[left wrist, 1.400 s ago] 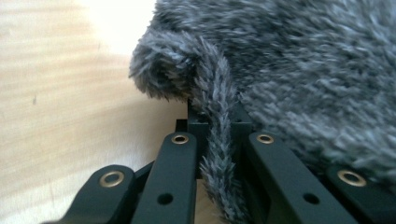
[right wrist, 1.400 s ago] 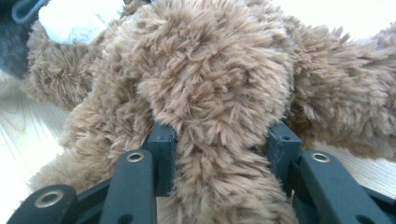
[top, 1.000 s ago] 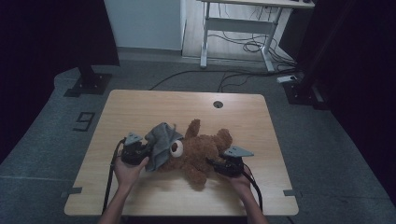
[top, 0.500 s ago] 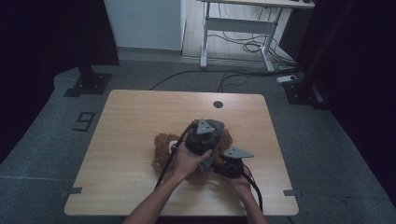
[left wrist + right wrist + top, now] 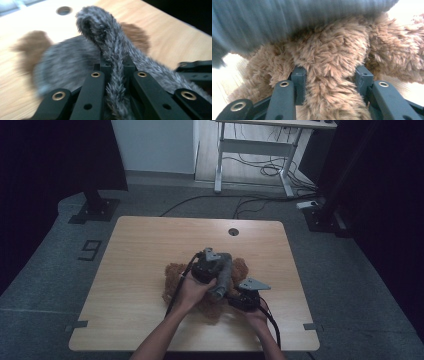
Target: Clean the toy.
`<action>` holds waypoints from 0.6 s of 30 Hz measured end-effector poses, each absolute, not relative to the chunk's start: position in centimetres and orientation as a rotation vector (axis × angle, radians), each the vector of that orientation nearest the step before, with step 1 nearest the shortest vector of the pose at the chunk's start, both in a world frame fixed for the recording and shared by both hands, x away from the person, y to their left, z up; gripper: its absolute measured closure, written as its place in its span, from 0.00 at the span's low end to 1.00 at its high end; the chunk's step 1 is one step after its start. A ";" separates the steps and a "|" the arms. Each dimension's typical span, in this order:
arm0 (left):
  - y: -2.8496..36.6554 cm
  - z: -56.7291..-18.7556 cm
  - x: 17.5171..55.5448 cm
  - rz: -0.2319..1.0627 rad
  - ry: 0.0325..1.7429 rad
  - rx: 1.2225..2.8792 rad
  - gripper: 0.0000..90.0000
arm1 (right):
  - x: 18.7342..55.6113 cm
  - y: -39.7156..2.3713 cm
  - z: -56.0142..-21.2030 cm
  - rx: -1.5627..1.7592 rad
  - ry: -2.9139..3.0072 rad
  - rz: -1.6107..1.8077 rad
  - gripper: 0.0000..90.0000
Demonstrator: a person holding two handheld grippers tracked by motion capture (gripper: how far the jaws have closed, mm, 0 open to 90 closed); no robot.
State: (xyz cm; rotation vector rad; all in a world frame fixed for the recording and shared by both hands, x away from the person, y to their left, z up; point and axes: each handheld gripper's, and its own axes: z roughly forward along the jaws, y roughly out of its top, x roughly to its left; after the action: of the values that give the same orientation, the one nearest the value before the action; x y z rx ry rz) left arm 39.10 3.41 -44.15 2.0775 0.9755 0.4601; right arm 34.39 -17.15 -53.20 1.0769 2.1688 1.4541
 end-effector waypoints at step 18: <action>17.7 -47.7 36.0 0.450 1.166 1.880 0.93 | 34.6 -17.2 -53.3 1.111 2.159 1.469 0.62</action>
State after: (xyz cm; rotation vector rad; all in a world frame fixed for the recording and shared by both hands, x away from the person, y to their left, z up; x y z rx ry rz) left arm 35.95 17.73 -47.68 1.8798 1.1658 0.4502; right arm 34.60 -17.23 -53.32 1.1107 2.1594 1.4687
